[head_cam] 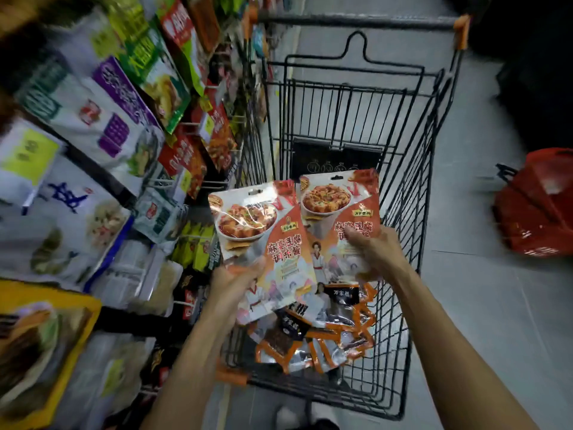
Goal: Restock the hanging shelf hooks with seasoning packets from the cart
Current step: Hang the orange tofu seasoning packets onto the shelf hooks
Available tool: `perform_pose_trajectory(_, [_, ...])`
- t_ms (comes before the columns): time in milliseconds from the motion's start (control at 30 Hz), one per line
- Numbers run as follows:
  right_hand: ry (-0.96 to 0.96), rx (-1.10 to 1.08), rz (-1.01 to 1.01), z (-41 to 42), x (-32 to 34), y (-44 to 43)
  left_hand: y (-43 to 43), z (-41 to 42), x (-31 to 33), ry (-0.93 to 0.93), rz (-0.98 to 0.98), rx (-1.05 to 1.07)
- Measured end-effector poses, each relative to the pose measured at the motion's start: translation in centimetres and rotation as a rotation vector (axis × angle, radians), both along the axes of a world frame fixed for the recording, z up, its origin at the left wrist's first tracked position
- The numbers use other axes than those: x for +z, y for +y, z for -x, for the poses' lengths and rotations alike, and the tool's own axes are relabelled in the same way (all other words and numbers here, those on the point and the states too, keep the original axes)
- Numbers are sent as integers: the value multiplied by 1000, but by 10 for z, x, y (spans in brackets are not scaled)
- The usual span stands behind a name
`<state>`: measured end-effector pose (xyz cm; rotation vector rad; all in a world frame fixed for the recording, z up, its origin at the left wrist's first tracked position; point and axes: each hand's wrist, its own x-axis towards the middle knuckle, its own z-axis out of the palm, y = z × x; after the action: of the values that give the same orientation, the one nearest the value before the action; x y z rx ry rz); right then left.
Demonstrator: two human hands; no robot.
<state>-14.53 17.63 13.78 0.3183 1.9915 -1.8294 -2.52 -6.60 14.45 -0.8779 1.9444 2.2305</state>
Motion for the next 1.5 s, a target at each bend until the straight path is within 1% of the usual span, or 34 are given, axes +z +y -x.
perform_pose_trajectory(67, [40,51,31,-14,31,-6,-12,-16,32,68,18,41])
perform_pose_trajectory(200, [106,155,93,-40,87,-20,-31,-57,89,128,67,158])
perform_pose_trajectory(300, [195,256,161,-58,122,-32,-39,-97,128,149,180,279])
perform_pose_trajectory(433, [328,375,228,-81,162,-50,-36,-158,175,250,294,442])
perform_pose_trajectory(567, [418,515,351,-116,203,-75,-26,-232,226,300,388,560])
perform_pose_trajectory(700, [453,704,463,-169,243,-103,-8,-316,278,374,489,710])
perform_pose_trajectory(867, [499,899,595,-254,281,-139,21,-428,329,375,586,901])
perform_pose_trajectory(1033, [533,1077,709,-355,313,-162,61,-535,363,393,707,1089])
perform_pose_trajectory(1133, [551,1187,748,-417,327,-174,79,-601,368,437,759,1160])
perform_pose_trajectory(1233, [538,1263,798,-484,336,-181,93,-669,369,408,785,1252])
perform_pose_trajectory(1367, [498,1329,830,-577,333,-187,105,-761,364,401,838,1325])
perform_pose_trajectory(1500, [469,1417,784,-667,317,-197,109,-850,366,332,886,1407])
